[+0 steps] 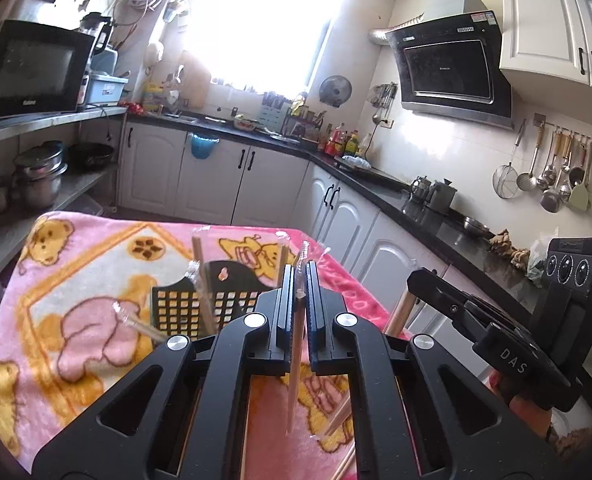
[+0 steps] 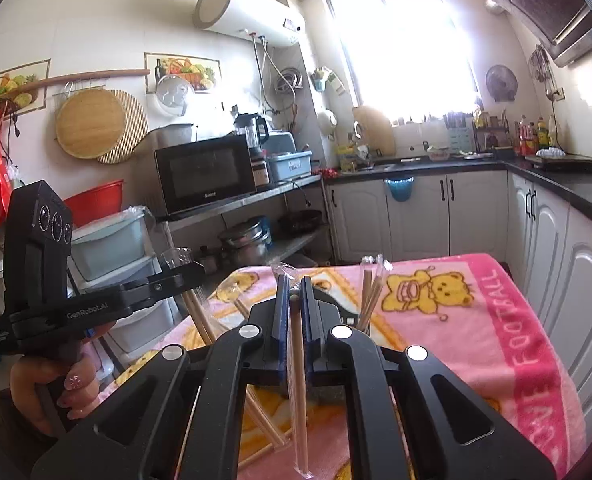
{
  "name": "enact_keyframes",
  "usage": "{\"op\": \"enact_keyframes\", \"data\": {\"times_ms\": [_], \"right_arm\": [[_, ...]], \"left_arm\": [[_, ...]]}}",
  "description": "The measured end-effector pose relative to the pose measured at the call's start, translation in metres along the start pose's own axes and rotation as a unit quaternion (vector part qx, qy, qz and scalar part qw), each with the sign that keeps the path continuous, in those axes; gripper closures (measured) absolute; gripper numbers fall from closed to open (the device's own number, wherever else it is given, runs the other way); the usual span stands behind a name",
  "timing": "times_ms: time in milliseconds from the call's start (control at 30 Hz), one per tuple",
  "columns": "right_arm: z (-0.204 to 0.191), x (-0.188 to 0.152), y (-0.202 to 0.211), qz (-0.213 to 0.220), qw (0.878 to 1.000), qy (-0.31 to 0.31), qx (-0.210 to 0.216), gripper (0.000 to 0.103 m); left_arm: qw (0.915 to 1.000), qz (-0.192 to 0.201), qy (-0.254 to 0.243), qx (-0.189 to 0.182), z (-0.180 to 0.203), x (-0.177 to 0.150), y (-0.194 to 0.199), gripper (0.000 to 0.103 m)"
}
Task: Organize utensils
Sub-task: 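Lift both held chopsticks upright and carry them over the green caddy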
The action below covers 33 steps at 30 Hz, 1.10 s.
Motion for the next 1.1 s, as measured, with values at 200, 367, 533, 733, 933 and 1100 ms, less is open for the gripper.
{"op": "enact_keyframes", "data": {"times_ms": [200, 367, 533, 733, 933, 1100], "right_arm": [[0.003, 0.014, 0.0, 0.016, 1.0, 0.004, -0.003, 0.097], [0.001, 0.026, -0.003, 0.028, 1.0, 0.014, 0.0, 0.097], [0.0, 0.036, -0.008, 0.037, 0.999, 0.018, 0.003, 0.097], [-0.001, 0.05, -0.014, 0.051, 0.998, 0.026, 0.004, 0.097], [-0.004, 0.069, -0.023, 0.074, 0.996, 0.039, 0.006, 0.097], [-0.007, 0.081, -0.031, 0.091, 0.995, 0.048, 0.005, 0.097]], "left_arm": [[0.9998, 0.016, -0.003, -0.007, 0.007, 0.017, -0.007, 0.1], [0.9995, 0.027, -0.009, -0.01, 0.012, 0.03, -0.012, 0.1], [0.9993, 0.034, -0.014, -0.01, 0.014, 0.04, -0.018, 0.1], [0.9988, 0.046, -0.016, 0.001, 0.009, 0.052, -0.022, 0.1], [0.9976, 0.063, -0.018, 0.022, -0.004, 0.064, -0.025, 0.1], [0.9961, 0.074, -0.016, 0.044, -0.015, 0.071, -0.028, 0.1]]}}
Point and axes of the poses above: each gripper's, at about its wrist camera, not at the fingertips, and y roughly against the way its jaws point, z to its right, x to its top, the point moved 9 cm from there along -y, roughly the way its jaws point, and after that the axes turned 14 degrees about z, right-handed, at the moved point
